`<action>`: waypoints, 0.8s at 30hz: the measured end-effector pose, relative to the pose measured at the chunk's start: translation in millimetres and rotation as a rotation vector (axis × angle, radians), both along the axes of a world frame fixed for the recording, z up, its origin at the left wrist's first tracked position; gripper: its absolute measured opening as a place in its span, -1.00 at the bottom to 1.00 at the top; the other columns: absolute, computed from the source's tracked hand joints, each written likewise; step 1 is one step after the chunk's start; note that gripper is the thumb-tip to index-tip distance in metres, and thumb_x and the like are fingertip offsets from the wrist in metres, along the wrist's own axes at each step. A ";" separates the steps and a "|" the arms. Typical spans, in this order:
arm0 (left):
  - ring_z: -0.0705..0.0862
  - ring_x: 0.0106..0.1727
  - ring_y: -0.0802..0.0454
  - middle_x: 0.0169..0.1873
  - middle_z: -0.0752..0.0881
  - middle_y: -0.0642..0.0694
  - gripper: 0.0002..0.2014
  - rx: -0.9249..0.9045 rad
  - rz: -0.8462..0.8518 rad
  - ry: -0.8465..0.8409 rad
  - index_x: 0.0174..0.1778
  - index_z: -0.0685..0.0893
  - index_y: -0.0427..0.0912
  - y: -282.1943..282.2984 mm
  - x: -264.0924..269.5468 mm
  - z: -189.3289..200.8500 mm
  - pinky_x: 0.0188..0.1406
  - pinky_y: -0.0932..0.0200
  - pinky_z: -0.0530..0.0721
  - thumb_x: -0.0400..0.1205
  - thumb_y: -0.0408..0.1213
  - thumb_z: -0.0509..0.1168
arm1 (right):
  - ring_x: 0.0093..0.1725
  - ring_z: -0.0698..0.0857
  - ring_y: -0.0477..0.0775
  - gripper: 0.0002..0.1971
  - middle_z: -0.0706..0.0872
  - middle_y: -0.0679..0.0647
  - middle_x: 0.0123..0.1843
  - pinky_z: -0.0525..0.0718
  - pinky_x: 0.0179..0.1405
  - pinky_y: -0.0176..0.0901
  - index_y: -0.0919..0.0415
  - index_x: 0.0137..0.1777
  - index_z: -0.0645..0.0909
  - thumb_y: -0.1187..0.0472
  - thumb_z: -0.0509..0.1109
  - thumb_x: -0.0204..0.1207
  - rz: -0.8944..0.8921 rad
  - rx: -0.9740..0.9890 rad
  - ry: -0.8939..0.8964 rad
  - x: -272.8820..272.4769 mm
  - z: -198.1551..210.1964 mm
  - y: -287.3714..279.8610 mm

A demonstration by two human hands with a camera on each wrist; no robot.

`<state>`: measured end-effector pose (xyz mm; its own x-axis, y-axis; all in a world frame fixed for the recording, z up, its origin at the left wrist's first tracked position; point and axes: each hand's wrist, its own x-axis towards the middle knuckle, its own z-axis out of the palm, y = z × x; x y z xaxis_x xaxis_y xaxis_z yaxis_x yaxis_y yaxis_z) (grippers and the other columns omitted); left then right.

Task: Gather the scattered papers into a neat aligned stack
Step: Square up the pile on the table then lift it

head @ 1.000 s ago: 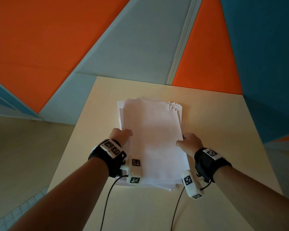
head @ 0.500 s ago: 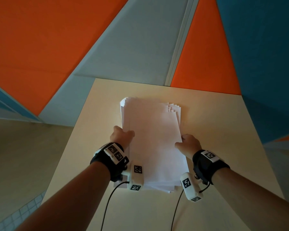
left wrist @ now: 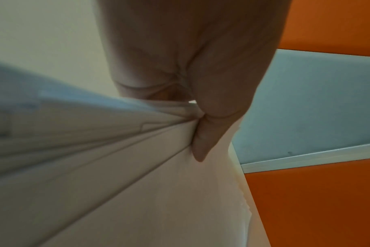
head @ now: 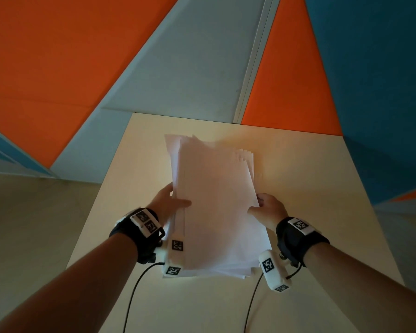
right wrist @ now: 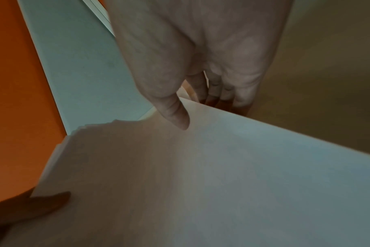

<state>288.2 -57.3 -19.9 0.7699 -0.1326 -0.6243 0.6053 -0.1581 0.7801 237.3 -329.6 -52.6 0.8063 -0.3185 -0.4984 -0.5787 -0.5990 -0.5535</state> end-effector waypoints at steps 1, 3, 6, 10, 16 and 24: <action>0.73 0.18 -0.32 0.20 0.73 -0.31 -0.43 -0.027 -0.021 -0.014 0.40 0.56 -0.18 0.8 -2.4 0.1 0.27 -0.35 0.64 0.47 -0.61 0.43 | 0.02 0.72 0.22 -0.72 0.77 0.13 -0.02 0.64 -0.03 -0.03 0.22 0.05 0.65 0.14 0.41 0.36 0.006 0.008 -0.011 -1.1 1.7 0.1; 0.71 0.19 -0.32 0.22 0.71 -0.30 -0.43 -0.064 -0.051 -0.049 0.44 0.50 -0.17 2.7 -7.2 1.9 0.24 -0.31 0.66 0.52 -0.64 0.35 | 0.08 0.75 0.21 -0.72 0.80 0.12 0.03 0.69 0.05 0.01 0.15 0.08 0.67 0.16 0.45 0.36 0.007 0.039 -0.040 -3.5 0.8 -1.0; 0.75 0.07 -0.20 0.14 0.74 -0.23 -0.49 -0.104 -0.066 -0.125 0.43 0.49 -0.18 6.1 -14.3 12.7 0.05 -0.12 0.77 0.58 -0.64 0.27 | 0.30 0.68 0.11 -0.45 0.70 -0.01 0.29 0.65 0.29 0.01 0.10 0.39 0.57 0.13 0.56 0.38 -0.038 0.156 -0.034 -8.3 0.5 -6.0; 0.78 0.02 -0.19 0.09 0.77 -0.26 -0.61 -0.154 -0.091 -0.225 0.34 0.58 -0.19 12.9 -26.7 35.5 0.00 -0.13 0.80 0.62 -0.58 0.25 | 0.40 0.57 0.11 -0.02 0.51 0.01 0.45 0.60 0.41 0.16 0.00 0.58 0.29 0.01 0.74 0.19 -0.219 0.407 -0.072 -17.0 6.0 -17.2; 0.80 -0.05 -0.14 -0.06 0.81 -0.22 -0.80 -0.196 -0.109 -0.370 0.16 0.66 -0.30 20.6 -46.2 69.8 -0.05 -0.07 0.79 0.64 -0.50 0.28 | 0.21 0.76 0.28 0.05 0.80 0.19 0.10 0.73 0.13 0.11 0.26 0.30 0.51 0.00 0.87 -0.25 -0.298 0.919 -0.303 -32.7 61.8 -11.6; 0.79 -0.01 0.26 -0.11 0.85 0.17 -0.78 -0.195 -0.145 -0.534 0.04 0.75 -0.11 31.1 -66.8 83.2 0.01 0.41 0.68 0.64 -0.48 0.27 | 0.01 0.84 -0.07 -0.64 0.86 0.02 0.03 0.77 -0.01 -0.27 0.14 0.09 0.71 0.47 0.60 0.36 -0.081 0.646 -0.569 -66.8 127.6 1.2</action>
